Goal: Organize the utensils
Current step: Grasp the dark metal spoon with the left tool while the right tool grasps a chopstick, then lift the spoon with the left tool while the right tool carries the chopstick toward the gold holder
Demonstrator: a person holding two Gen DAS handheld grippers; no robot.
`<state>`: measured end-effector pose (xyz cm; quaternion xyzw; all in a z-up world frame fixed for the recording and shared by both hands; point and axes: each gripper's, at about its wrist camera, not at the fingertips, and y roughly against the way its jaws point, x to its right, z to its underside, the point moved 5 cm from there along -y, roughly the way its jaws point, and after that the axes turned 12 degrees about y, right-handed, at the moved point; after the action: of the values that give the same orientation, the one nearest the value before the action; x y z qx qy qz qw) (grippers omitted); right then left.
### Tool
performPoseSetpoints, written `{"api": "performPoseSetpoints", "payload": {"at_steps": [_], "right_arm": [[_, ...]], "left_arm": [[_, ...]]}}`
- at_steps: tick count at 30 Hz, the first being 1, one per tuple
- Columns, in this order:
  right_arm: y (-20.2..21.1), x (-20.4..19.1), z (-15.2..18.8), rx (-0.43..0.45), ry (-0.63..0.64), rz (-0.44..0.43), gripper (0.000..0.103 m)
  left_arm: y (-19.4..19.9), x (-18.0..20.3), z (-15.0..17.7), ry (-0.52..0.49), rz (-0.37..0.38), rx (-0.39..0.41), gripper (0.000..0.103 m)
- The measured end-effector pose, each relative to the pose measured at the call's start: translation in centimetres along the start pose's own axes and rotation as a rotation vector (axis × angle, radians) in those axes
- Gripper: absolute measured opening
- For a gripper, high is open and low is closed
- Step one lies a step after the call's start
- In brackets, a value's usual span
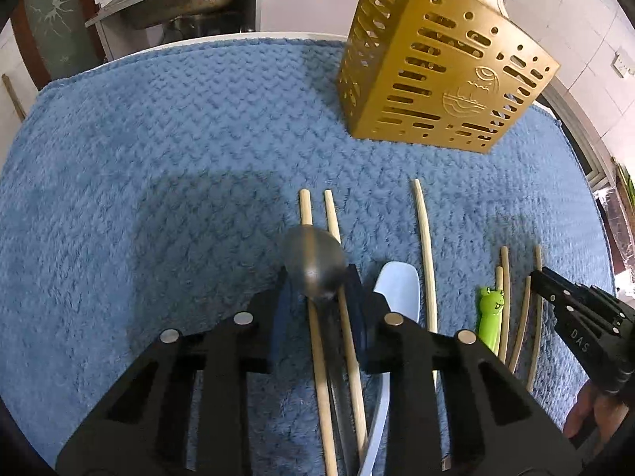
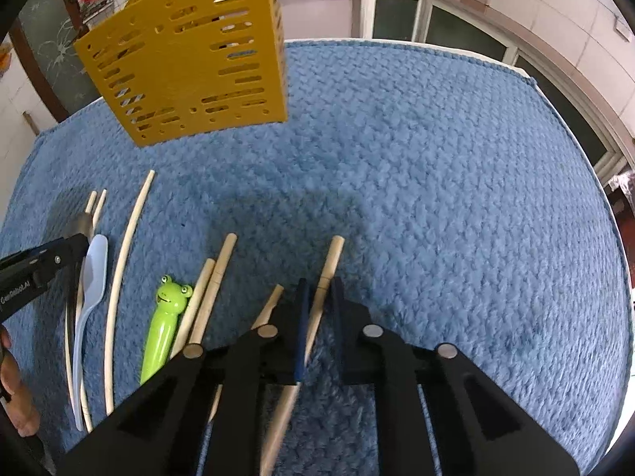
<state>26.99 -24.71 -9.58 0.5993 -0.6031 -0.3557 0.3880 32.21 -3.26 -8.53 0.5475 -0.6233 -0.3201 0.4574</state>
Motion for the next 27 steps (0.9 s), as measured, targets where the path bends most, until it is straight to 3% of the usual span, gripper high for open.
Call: {"api": "performPoseSetpoints", "payload": {"at_steps": [10,19,20,27], "right_arm": [[-0.4,0.0,-0.8,-0.019,0.035,-0.027,0.008],[0.2,0.1,0.7,0.121,0.028,-0.022,0.007],[0.3,0.2,0.8,0.132,0.021,-0.028,0.007],[2.4,0.6,0.7,0.205,0.004,-0.060,0.006]], "left_arm": [[-1.0,0.9,-1.2,-0.025,-0.017,-0.012,0.023],[0.0,0.4,-0.1,-0.049,0.019,0.089,0.009],[0.3,0.3,0.0,-0.049,0.021,0.097,0.004],[3.3,1.0,0.6,-0.073,0.068,0.152,0.004]]}}
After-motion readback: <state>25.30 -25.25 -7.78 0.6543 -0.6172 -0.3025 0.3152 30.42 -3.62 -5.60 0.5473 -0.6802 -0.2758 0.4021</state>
